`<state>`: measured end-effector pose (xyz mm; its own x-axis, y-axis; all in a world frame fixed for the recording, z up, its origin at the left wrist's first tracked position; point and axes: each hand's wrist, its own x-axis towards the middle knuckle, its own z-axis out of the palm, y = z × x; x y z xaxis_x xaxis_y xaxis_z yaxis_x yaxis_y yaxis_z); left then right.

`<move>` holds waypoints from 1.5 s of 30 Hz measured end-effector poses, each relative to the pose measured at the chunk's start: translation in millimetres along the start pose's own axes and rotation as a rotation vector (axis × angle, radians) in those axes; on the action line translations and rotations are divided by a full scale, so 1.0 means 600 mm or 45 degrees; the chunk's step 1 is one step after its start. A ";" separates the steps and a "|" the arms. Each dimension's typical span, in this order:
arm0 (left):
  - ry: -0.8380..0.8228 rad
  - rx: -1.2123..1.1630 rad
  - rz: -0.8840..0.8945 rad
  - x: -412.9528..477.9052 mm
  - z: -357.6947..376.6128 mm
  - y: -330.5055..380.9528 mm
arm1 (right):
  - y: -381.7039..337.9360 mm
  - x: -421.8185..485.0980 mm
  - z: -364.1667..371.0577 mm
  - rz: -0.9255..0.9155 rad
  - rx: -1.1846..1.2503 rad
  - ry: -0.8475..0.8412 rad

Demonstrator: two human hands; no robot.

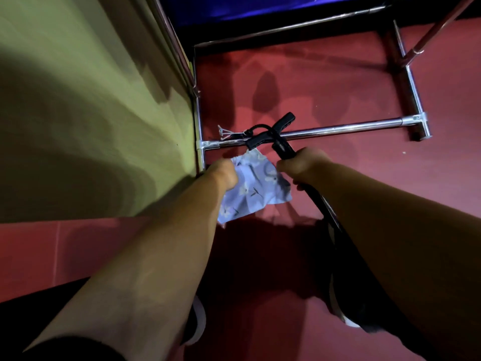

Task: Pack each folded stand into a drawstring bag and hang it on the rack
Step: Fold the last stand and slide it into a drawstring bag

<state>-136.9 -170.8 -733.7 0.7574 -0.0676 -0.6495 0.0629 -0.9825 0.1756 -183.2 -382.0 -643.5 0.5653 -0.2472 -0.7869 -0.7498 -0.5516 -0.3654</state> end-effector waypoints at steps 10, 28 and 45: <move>0.302 0.262 0.477 -0.139 -0.104 0.059 | -0.048 -0.087 -0.011 -0.051 0.394 -0.193; 1.006 0.542 1.034 -0.621 -0.430 0.089 | -0.122 -0.561 -0.193 -0.297 0.958 -0.367; 0.565 -1.394 0.663 -0.656 -0.434 0.047 | -0.148 -0.562 -0.139 -0.585 1.418 -0.189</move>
<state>-263.8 -126.5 -280.3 0.9902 -0.1269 -0.0586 0.0337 -0.1905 0.9811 -278.5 -316.0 -304.4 0.8661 -0.0745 -0.4943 -0.4160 0.4409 -0.7953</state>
